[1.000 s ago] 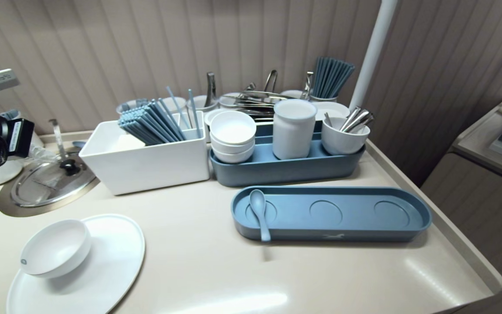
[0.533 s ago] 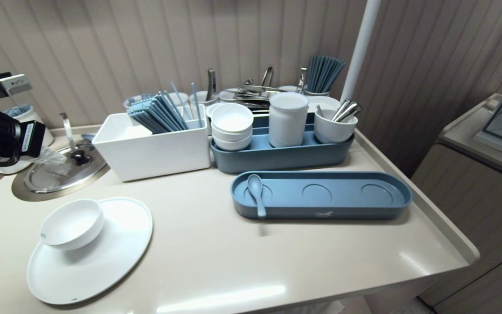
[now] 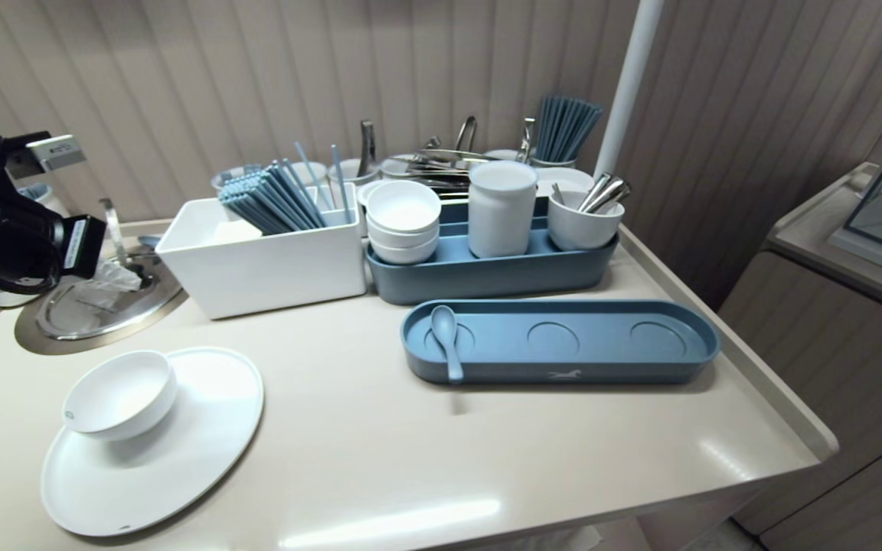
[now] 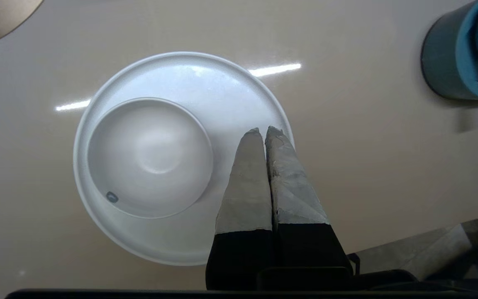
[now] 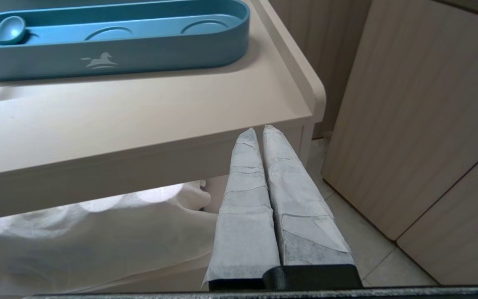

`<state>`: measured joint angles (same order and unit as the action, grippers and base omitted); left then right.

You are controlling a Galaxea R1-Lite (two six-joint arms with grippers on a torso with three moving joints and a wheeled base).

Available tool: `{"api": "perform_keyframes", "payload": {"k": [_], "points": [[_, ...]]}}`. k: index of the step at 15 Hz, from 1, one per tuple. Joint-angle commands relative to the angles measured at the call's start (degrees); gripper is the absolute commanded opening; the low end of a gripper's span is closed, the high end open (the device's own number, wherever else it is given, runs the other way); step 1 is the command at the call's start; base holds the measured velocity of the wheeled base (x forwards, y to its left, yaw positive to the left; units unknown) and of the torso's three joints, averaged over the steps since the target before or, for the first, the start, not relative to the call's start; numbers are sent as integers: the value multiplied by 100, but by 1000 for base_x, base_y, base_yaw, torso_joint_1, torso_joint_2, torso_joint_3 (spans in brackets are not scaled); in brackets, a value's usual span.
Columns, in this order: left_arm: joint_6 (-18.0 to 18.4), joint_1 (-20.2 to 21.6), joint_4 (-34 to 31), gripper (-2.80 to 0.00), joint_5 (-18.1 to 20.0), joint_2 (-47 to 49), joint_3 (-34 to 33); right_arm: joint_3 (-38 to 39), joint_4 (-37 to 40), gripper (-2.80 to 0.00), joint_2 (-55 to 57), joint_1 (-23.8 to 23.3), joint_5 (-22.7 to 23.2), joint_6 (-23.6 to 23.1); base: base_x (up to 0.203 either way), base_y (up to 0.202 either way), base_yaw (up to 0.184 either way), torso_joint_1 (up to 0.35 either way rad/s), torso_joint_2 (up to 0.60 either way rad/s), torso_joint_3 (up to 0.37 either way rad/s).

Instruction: Pick the spoon and place it in the bowl

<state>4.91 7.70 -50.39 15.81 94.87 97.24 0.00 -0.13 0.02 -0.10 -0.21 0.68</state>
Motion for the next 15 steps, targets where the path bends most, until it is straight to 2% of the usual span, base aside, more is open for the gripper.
{"api": "perform_keyframes", "payload": {"k": [1, 12, 15], "points": [[-127, -166, -25, -280, -2, 23, 1, 0, -4, -280, -2, 1, 3, 2, 7, -49, 17, 2, 2, 2], [-291, -582, -32, -280, -17, 98, -129, -9, -4, -280, -2, 1, 3, 2, 1, -185, 5, 4, 3, 4], [-452, -730, -41, -280, -34, 379, -128, 0, -4, -280, 6, 1, 3, 2, 0, -196, 3, 4, 1, 0]]}}
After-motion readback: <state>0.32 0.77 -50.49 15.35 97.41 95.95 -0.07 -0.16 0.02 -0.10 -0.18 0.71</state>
